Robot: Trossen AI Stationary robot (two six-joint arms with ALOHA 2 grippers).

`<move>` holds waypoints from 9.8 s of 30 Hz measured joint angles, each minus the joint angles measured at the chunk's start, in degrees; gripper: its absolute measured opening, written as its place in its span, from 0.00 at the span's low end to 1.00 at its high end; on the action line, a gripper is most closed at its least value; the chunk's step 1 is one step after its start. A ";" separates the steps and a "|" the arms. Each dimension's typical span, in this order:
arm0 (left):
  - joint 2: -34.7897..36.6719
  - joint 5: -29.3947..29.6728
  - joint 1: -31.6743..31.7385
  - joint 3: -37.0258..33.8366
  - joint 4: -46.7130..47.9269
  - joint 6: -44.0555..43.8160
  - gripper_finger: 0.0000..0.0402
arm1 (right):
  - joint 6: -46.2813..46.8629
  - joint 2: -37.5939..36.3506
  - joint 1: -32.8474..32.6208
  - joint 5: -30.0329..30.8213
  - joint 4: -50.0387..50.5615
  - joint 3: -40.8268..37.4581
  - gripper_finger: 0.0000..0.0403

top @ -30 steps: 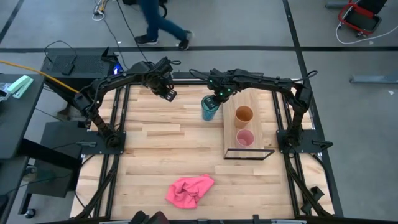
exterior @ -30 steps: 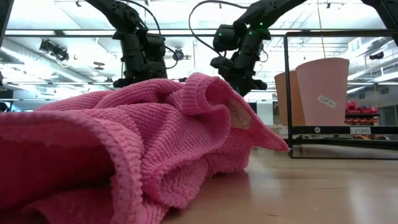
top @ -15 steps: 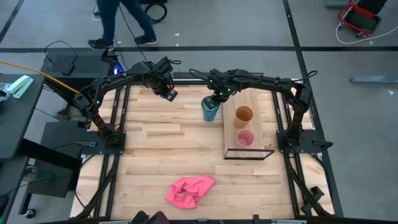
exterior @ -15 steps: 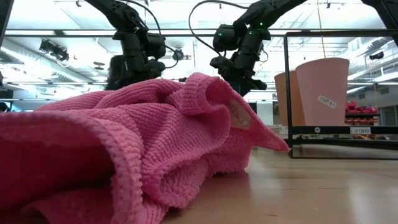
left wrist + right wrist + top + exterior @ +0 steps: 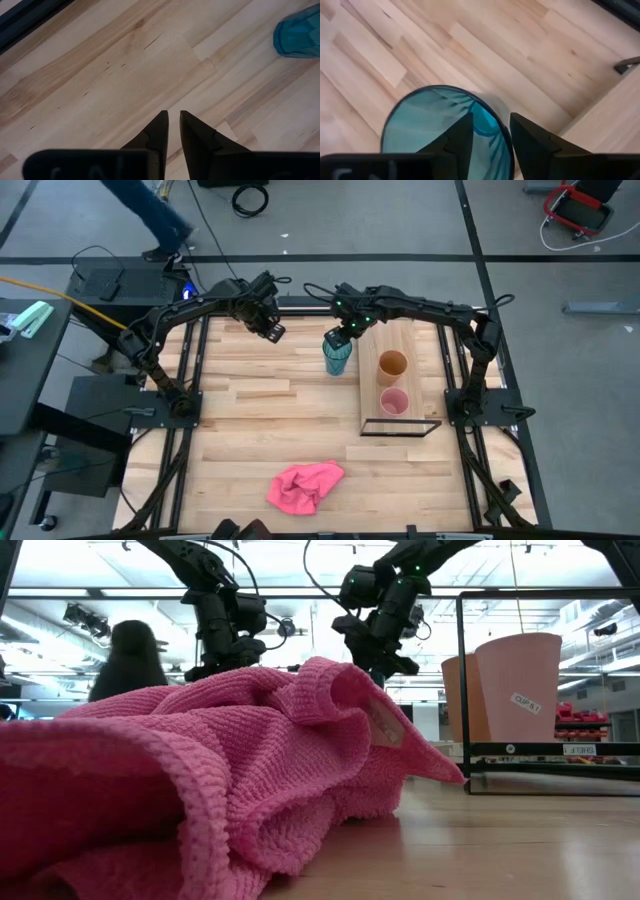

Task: Stack small to large cups/mugs on shelf
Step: Put the blue cup on the shelf, then return to Home Position

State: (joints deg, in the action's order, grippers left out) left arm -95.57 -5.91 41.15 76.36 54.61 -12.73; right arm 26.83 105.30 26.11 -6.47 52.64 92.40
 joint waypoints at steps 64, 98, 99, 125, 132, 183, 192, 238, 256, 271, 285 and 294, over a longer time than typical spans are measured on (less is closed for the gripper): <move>-0.04 -0.07 -0.92 0.00 -3.71 0.24 0.08 | -14.49 -15.04 15.93 14.80 36.68 13.71 0.02; -0.04 0.02 -0.90 0.02 -5.97 -1.64 0.08 | -16.33 -21.40 16.99 10.25 16.07 -12.11 0.08; -0.04 0.00 -0.90 0.02 -5.99 -1.64 0.08 | -16.33 -21.40 17.15 10.31 15.83 -12.11 0.09; -0.04 0.01 -0.89 0.02 -5.95 -1.66 0.08 | -16.04 -21.35 18.88 6.53 15.61 -12.11 0.11; -0.04 0.00 -0.90 0.02 -5.95 -1.66 0.10 | -16.04 -21.35 18.88 6.39 15.63 -12.11 0.12; 0.29 -7.73 -2.04 2.68 -5.92 -7.55 0.09 | -10.23 -30.81 14.31 5.95 28.37 3.52 0.32; 3.40 -8.02 -7.42 16.37 -5.85 -9.14 0.08 | -4.57 -45.78 4.13 5.93 21.98 3.57 0.32; 32.83 -2.60 -33.54 32.20 -15.54 8.02 0.07 | -0.99 -79.19 -3.88 2.15 -3.05 0.75 0.32; 67.90 6.33 -32.85 -10.22 -33.38 -1.68 0.10 | 4.75 -89.32 2.36 -9.55 -26.10 -25.13 0.32; 87.72 9.24 -32.85 -28.11 -38.40 -3.71 0.09 | 12.12 -105.21 2.33 -6.16 -36.90 -43.67 0.32; 95.32 10.24 -32.85 -38.63 -42.52 -7.64 0.07 | 14.91 -105.15 2.38 -5.94 -41.33 -49.63 0.32; 95.32 10.25 -32.85 -44.17 -48.72 -7.91 0.10 | 15.99 -105.18 2.38 -7.87 -51.62 -56.00 0.32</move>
State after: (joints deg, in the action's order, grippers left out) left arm -0.25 4.34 8.29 32.19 5.89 -20.64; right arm 42.82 0.12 28.49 -14.34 1.01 36.40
